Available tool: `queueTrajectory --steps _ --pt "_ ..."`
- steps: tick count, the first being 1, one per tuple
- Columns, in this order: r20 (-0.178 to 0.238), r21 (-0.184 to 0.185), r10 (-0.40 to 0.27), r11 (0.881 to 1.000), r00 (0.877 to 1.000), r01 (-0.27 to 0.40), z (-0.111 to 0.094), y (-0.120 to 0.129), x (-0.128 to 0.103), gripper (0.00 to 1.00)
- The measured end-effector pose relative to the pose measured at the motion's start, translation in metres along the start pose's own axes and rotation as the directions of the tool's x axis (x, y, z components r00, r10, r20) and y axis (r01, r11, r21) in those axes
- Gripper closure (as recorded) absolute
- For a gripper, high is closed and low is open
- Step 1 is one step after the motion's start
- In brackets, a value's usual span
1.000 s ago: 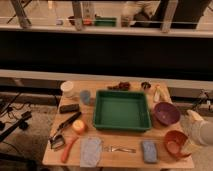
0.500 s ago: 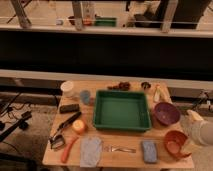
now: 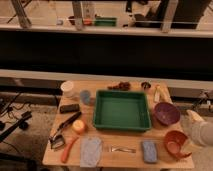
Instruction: Place apple in plastic cup
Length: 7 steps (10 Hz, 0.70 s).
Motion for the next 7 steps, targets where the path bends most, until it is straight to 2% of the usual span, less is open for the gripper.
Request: queueTrajectory --steps 4,7 --pt "0.079 0.015 -0.077 0.997 0.994 0.076 0.005 0.008 -0.063 0.0" --pt "0.135 0.027 -0.156 0.988 0.979 0.154 0.012 0.002 -0.106 0.0"
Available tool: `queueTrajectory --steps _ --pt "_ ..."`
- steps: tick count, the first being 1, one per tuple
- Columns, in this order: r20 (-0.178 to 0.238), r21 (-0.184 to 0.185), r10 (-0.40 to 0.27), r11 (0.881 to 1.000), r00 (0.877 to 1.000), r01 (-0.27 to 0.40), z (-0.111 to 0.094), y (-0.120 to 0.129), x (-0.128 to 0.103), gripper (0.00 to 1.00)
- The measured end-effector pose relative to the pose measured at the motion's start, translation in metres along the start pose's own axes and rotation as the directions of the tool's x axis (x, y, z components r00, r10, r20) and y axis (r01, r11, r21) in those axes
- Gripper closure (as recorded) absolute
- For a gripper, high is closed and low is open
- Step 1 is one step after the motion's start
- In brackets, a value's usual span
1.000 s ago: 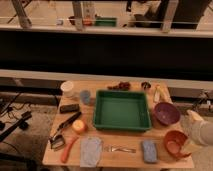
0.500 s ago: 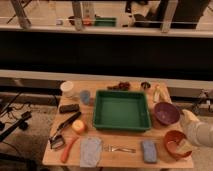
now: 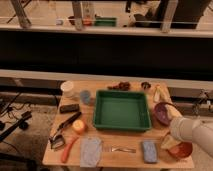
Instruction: Place apple in plastic cup
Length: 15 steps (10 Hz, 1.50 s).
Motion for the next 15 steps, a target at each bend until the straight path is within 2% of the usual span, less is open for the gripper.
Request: queueTrajectory --steps 1,7,10,12,15 --pt "0.017 -0.006 -0.015 1.0 1.0 0.015 0.004 -0.003 -0.01 0.0" --pt "0.012 -0.006 -0.012 1.0 1.0 0.012 0.003 -0.002 -0.007 0.0" --pt "0.026 -0.004 -0.024 1.0 0.999 0.024 0.003 -0.005 -0.012 0.0" --pt "0.051 -0.01 -0.046 0.999 0.998 0.046 0.007 -0.012 -0.034 0.0" --pt "0.112 -0.039 -0.092 0.995 0.989 0.097 0.023 -0.027 -0.078 0.0"
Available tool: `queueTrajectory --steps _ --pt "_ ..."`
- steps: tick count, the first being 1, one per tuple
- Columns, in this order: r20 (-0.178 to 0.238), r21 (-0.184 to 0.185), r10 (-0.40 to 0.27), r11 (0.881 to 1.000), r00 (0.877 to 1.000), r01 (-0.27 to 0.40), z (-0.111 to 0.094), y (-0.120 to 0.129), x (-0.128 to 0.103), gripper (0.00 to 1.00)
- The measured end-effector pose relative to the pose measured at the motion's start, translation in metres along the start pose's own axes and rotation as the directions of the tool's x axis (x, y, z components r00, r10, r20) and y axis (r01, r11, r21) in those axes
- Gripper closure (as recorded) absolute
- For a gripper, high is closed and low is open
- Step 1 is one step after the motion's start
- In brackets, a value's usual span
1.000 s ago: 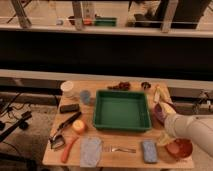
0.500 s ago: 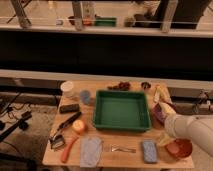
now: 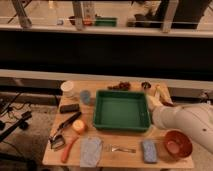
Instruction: Place apple in plastic cup
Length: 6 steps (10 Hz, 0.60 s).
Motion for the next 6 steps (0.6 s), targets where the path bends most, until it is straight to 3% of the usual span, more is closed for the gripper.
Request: queueTrajectory --steps 2,4,6 --pt "0.048 -0.038 -0.036 0.999 0.998 0.038 0.016 -0.007 -0.026 0.0" --pt "0.107 -0.106 -0.066 0.991 0.992 0.077 0.04 -0.007 -0.05 0.0" --pt "0.112 -0.115 -0.066 0.99 0.992 0.079 0.042 -0.007 -0.05 0.0"
